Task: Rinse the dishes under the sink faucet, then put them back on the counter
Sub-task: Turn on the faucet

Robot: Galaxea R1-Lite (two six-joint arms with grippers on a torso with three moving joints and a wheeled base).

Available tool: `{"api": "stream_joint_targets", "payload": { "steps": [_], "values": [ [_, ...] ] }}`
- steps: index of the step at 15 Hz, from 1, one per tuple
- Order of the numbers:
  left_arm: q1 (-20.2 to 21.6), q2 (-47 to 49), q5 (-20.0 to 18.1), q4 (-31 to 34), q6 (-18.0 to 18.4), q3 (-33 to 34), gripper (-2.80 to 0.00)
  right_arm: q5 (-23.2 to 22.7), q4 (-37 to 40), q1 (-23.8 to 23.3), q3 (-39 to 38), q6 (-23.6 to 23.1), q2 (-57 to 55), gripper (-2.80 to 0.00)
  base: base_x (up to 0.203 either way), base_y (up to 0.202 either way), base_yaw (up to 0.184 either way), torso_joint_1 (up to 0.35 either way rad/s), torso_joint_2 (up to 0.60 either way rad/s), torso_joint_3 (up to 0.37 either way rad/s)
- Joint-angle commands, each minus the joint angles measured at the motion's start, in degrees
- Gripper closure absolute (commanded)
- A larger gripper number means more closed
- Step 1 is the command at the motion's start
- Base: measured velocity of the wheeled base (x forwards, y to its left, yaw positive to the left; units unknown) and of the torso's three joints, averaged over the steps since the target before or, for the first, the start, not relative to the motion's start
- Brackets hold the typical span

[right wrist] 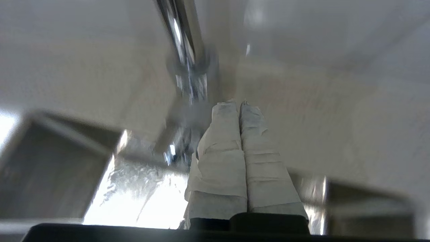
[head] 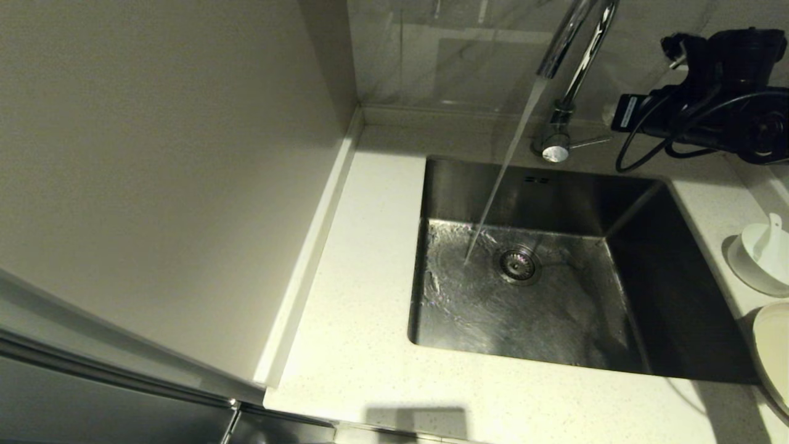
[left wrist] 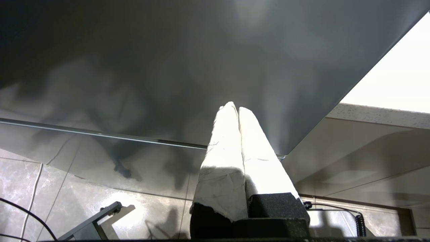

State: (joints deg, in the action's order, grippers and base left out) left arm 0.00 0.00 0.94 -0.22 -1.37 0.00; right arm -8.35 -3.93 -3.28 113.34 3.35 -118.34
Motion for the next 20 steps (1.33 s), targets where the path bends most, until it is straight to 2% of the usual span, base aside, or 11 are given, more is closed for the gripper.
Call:
{"api": "stream_joint_targets", "payload": {
  "steps": [1,4,9,20],
  "values": [
    [0.0,-0.2,0.0,0.0,0.0,0.0,0.00,0.4,-1.1,-0.2,0.0,-0.3,1.4,0.00,0.000,0.000,0.000,0.000,0.00,0.000],
    [0.0,-0.2,0.0,0.0,0.0,0.0,0.00,3.3,-0.4,-0.3,-2.4,-4.6,3.3,0.00,0.000,0.000,0.000,0.000,0.00,0.000],
    [0.0,-0.2,0.0,0.0,0.0,0.0,0.00,3.6,0.6,-0.1,-11.2,-7.1,8.4,0.00,0.000,0.000,0.000,0.000,0.00,0.000],
    [0.0,-0.2,0.0,0.0,0.0,0.0,0.00,3.6,1.9,2.6,-14.3,-8.5,6.7,0.00,0.000,0.000,0.000,0.000,0.00,0.000]
  ]
}}
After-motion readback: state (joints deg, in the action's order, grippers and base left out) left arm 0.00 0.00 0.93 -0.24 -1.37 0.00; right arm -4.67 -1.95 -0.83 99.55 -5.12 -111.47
